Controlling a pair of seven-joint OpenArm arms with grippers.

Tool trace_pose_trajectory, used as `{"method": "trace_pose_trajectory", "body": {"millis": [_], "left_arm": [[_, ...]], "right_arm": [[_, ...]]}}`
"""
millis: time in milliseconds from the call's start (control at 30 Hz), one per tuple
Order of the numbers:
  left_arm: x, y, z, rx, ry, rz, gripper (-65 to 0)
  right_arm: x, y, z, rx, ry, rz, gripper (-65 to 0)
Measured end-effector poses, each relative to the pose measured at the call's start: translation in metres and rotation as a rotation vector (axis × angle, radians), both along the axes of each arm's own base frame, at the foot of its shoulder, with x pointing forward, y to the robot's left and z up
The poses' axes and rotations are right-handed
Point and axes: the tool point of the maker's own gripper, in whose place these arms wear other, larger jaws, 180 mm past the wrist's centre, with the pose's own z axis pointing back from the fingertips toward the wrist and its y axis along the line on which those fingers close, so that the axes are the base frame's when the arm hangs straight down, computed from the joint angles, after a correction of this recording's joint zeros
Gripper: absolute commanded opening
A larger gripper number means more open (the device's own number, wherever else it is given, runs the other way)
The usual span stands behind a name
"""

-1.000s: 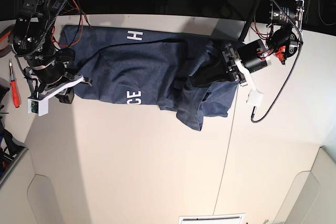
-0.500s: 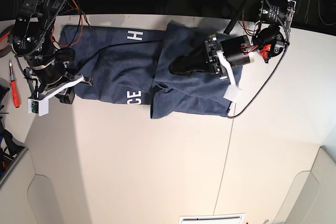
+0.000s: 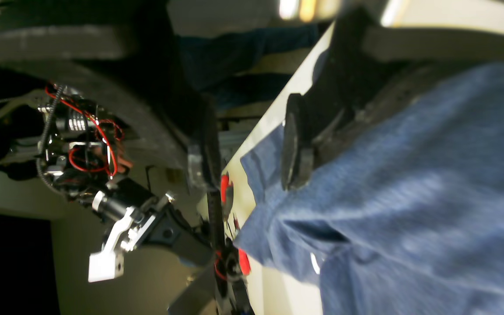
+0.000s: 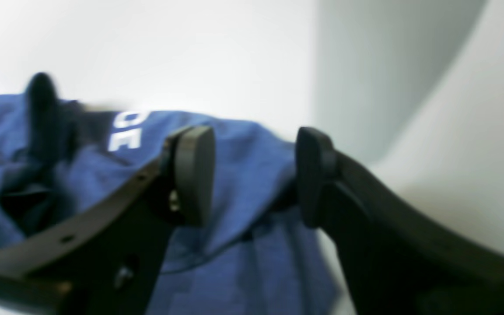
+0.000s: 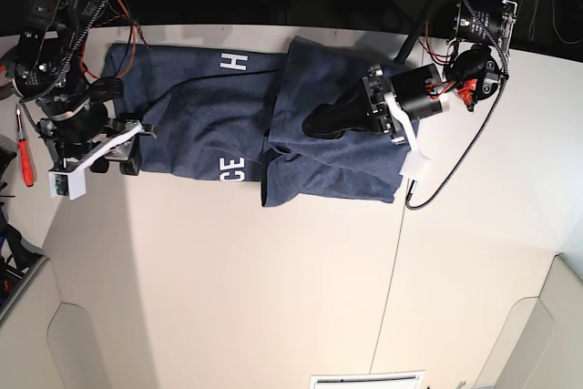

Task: Layout the t-shirt on the table in an organized manner, then fold the t-shirt properly

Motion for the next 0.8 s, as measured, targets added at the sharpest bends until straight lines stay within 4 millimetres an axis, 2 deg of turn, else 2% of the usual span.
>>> {"method": "trace_pose_trajectory", "body": {"millis": [133, 233, 367, 533, 800], "left_arm": [[0.003, 0.006, 0.001, 0.003, -0.003, 0.019, -38.3], [0.003, 0.007, 0.0, 0.006, -0.004, 0.018, -38.3], [0.003, 0.007, 0.0, 0.006, -0.003, 0.019, -38.3], [0.003, 0.007, 0.0, 0.005, -0.003, 0.019, -38.3], [0.003, 0.007, 0.0, 0.006, -0.004, 0.019, -38.3]], "right_arm": [[-0.007, -0.04, 0.0, 0.008, 0.007, -0.085, -32.1], [-0.016, -0.055, -0.009, 0.083, 0.027, -0.116, -31.8], [-0.026, -0.047, -0.032, 0.254, 0.062, -0.096, -31.8], [-0.037, -0.02, -0.057, 0.45, 0.107, -0.056, -31.8], [-0.039, -0.019, -0.06, 0.465, 0.118, -0.059, -31.8]]}}
